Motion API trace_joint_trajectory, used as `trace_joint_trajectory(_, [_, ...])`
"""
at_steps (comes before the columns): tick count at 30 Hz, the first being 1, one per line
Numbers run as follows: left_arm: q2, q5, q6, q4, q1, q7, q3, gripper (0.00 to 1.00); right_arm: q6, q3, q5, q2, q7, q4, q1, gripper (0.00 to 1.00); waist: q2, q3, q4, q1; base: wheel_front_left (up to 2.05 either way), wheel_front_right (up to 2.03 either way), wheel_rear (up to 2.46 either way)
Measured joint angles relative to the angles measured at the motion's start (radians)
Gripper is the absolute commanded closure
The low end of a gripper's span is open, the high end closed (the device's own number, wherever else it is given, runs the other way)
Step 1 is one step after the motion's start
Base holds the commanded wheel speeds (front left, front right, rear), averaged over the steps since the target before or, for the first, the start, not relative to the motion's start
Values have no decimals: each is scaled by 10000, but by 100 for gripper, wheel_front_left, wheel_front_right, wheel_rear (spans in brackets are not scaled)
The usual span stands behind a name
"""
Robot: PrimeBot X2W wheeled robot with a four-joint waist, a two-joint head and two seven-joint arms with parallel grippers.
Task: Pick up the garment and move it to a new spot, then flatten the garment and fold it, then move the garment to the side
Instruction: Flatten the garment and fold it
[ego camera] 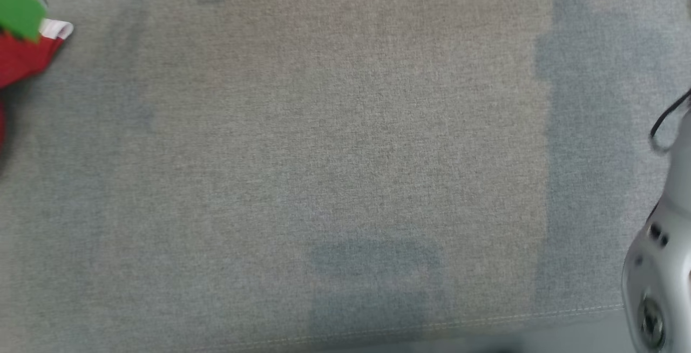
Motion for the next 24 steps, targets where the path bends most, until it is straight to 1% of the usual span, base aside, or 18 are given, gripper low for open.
trace_joint_trajectory(2, [111,196,-35,558,937,-382,-128,100,0,297,215,15,-29,17,983,100,0,249,-83,0,0,0,0])
trace_joint_trajectory(3, [245,385,-138,809,1396,-545,-337,100,0,410,316,58,-94,75,1476,100,0,357,-133,0,0,0,0])
trace_joint_trajectory(5, [290,623,-174,1271,2192,-922,-564,100,35,598,384,92,-253,267,2464,100,0,516,-267,1,0,0,0])
trace_joint_trajectory(8, [244,821,-297,1768,2787,-1475,-840,100,378,717,721,111,-533,424,3512,100,0,625,-500,0,0,0,0])
trace_joint_trajectory(13, [-77,895,-355,2406,3004,-2355,-945,100,980,1018,1346,86,-715,403,4346,100,0,502,-701,0,0,0,0])
trace_joint_trajectory(16, [-234,993,-428,2663,3049,-2773,-1091,100,1319,1241,1421,84,-748,318,4863,100,0,271,-713,-1,0,0,0])
trace_joint_trajectory(18, [-236,1099,-437,2792,3216,-3026,-1183,100,1557,1450,1394,82,-746,263,5195,100,0,81,-709,-1,0,0,0])
trace_joint_trajectory(21, [-198,1319,-441,2997,3536,-3388,-1216,100,1787,1687,1292,96,-698,186,5654,100,0,-236,-713,-1,0,0,0])
trace_joint_trajectory(24, [-117,1360,-518,3009,3835,-3626,-1310,100,1860,1647,1221,73,-675,65,6078,100,0,-586,-728,-1,0,0,0])
